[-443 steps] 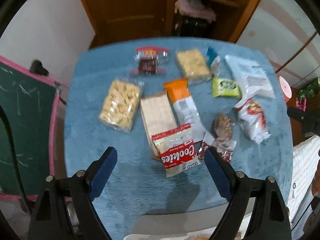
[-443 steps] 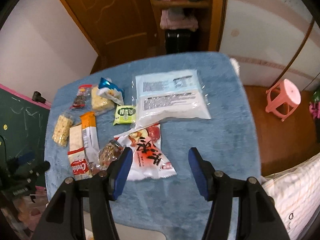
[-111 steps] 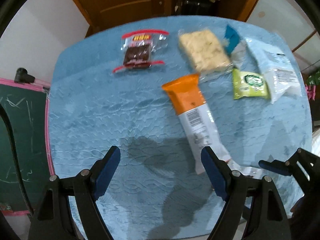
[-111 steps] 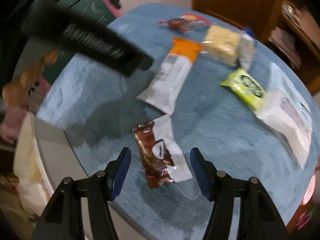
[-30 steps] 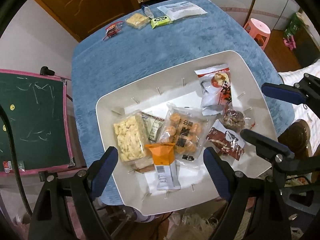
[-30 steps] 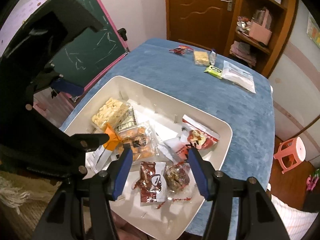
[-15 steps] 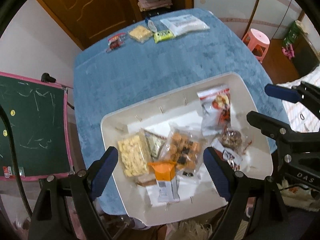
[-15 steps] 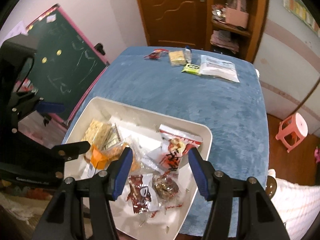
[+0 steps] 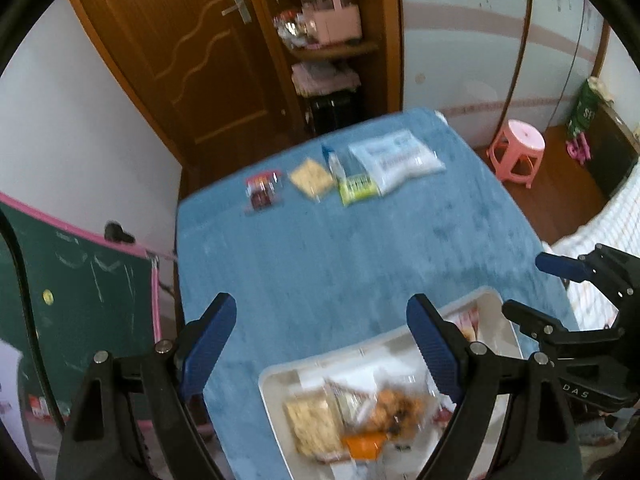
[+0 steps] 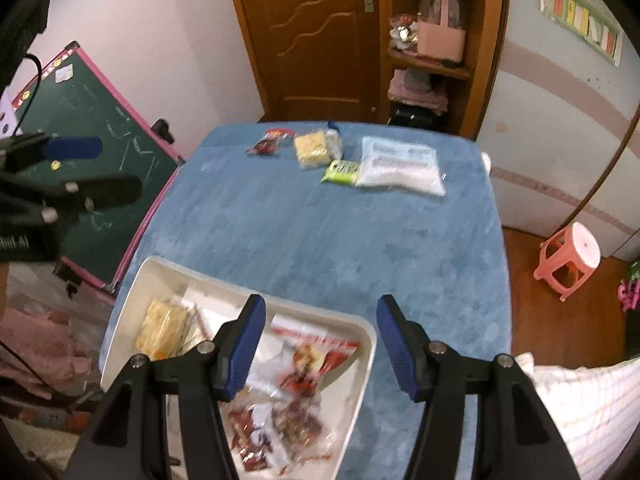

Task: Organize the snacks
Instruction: 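Reach the left tool to the blue chip packet while right tool reaches the large clear bag, then grasp the blue chip packet with left tool while right tool grasps the large clear bag, then lower both held bags into the white tray and open both tools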

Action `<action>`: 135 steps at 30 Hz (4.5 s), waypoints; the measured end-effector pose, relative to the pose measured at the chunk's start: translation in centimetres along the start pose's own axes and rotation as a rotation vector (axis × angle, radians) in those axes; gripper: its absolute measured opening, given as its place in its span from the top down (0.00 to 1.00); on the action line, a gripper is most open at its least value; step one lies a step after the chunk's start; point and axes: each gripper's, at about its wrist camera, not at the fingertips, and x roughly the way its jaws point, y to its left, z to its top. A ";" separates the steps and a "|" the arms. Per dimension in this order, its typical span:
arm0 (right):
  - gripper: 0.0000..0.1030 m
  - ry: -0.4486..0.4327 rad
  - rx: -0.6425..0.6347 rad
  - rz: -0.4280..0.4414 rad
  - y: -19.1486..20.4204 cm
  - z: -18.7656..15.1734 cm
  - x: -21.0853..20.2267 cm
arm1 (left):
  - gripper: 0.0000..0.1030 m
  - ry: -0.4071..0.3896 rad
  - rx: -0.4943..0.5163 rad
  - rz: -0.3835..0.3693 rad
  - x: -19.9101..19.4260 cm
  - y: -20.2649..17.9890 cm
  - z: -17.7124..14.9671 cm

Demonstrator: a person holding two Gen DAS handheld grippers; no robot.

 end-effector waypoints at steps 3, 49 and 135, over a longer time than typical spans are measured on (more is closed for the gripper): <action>0.43 -0.023 0.004 -0.022 -0.9 2.1 0.0 | 0.16 -0.044 0.005 0.005 -0.3 1.0 2.5; 0.43 0.297 0.591 0.072 -22.3 14.2 27.6 | 0.16 0.268 -0.049 -0.071 33.1 -1.7 19.7; 0.57 0.265 -0.033 0.172 3.3 -4.7 0.7 | 0.27 0.274 -0.041 -0.245 3.6 -3.9 -14.7</action>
